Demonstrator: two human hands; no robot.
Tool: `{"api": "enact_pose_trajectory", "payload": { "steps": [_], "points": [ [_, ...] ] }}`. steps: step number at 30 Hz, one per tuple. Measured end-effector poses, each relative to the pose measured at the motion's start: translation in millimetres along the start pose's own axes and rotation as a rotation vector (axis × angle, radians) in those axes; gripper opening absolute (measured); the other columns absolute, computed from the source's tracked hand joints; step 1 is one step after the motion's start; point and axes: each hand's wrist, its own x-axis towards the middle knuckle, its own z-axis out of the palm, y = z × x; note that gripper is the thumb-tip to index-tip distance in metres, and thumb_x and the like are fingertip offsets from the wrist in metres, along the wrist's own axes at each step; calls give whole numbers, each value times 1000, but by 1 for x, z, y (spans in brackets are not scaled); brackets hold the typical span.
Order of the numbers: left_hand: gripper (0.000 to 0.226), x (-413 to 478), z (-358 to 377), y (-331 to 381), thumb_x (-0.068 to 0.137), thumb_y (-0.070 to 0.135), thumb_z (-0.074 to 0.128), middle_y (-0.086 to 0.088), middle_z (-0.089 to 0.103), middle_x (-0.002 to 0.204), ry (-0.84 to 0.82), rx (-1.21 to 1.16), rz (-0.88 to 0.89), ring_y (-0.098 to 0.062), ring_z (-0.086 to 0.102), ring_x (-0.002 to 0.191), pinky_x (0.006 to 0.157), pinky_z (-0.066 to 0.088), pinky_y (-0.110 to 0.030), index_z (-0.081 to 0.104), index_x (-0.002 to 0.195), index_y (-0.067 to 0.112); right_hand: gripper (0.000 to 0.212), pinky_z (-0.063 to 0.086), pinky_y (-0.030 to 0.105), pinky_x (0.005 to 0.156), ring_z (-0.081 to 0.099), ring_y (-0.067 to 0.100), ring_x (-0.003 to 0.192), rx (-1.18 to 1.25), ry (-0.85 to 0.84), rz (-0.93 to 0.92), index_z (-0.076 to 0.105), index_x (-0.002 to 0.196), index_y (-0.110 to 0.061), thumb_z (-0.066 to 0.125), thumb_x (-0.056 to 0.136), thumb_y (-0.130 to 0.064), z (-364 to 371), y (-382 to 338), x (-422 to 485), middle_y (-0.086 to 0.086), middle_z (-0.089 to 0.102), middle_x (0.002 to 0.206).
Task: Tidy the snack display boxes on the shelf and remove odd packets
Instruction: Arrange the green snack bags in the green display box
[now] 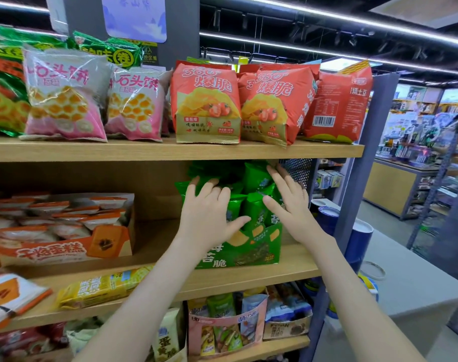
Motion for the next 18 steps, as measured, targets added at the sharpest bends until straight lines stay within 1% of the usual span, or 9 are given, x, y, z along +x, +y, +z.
{"api": "enact_pose_trajectory", "payload": {
  "steps": [2, 5, 7, 9, 11, 12, 15, 16, 18],
  "points": [
    [84, 10, -2, 4, 78, 77, 35, -8, 73, 86, -21, 10, -44, -28, 66, 97, 95, 43, -48, 68, 111, 8, 64, 1, 56, 118, 7, 25, 147, 2, 17, -2, 6, 143, -61, 21, 85, -80, 2, 6, 1, -14, 12, 158],
    [93, 23, -3, 19, 77, 79, 30, -14, 71, 101, -44, 6, -78, -33, 63, 108, 104, 38, -54, 56, 132, 9, 75, -8, 45, 115, -19, 6, 145, 105, 34, 19, -4, 140, -66, 29, 76, -86, 4, 12, -4, -23, -14, 157],
    [95, 29, -1, 28, 75, 78, 34, -15, 64, 121, -48, -1, -75, -32, 58, 116, 104, 39, -54, 54, 132, 6, 84, -7, 43, 114, -22, -1, 142, 203, 62, 61, -9, 141, -63, 37, 74, -86, 7, 19, -9, -22, -20, 156],
    [97, 33, 5, 32, 70, 76, 51, -17, 58, 130, -41, -18, -69, -32, 56, 119, 104, 42, -53, 52, 132, 2, 94, -6, 41, 116, -22, -4, 142, 290, 42, 120, -15, 141, -59, 44, 72, -85, 11, 30, -13, -19, -22, 158],
    [103, 32, 12, 33, 63, 73, 68, -20, 56, 131, -31, -16, -70, -35, 56, 119, 101, 45, -54, 44, 135, 3, 106, -5, 39, 118, -23, -4, 141, 312, -17, 126, -21, 141, -53, 57, 74, -75, 18, 41, -17, -17, -29, 155],
    [106, 31, 14, 33, 61, 72, 71, -22, 55, 132, -25, -8, -70, -36, 56, 118, 99, 46, -55, 40, 138, 5, 112, -5, 34, 118, -26, -4, 140, 287, -42, 107, -23, 143, -47, 65, 76, -65, 22, 44, -19, -15, -34, 154],
    [107, 29, 19, 34, 66, 70, 69, -22, 52, 134, -16, -14, -83, -35, 55, 119, 100, 46, -53, 35, 144, 6, 110, 5, 5, 109, -29, -12, 135, 234, -41, 52, -12, 147, -37, 76, 82, -30, 34, 43, -21, -9, -35, 153],
    [105, 29, 19, 34, 68, 68, 69, -21, 52, 134, -19, -25, -81, -34, 56, 119, 102, 45, -51, 37, 145, 5, 105, 7, 6, 110, -27, -10, 137, 229, -19, 35, -6, 148, -39, 75, 83, -24, 38, 43, -22, -11, -34, 153],
    [100, 29, 21, 29, 71, 63, 70, -19, 56, 130, -26, -51, -66, -32, 58, 116, 103, 44, -48, 41, 144, 2, 98, 9, 28, 116, -22, 1, 144, 220, 27, 3, 3, 150, -43, 73, 85, -21, 45, 43, -25, -17, -33, 153]
  ]
}}
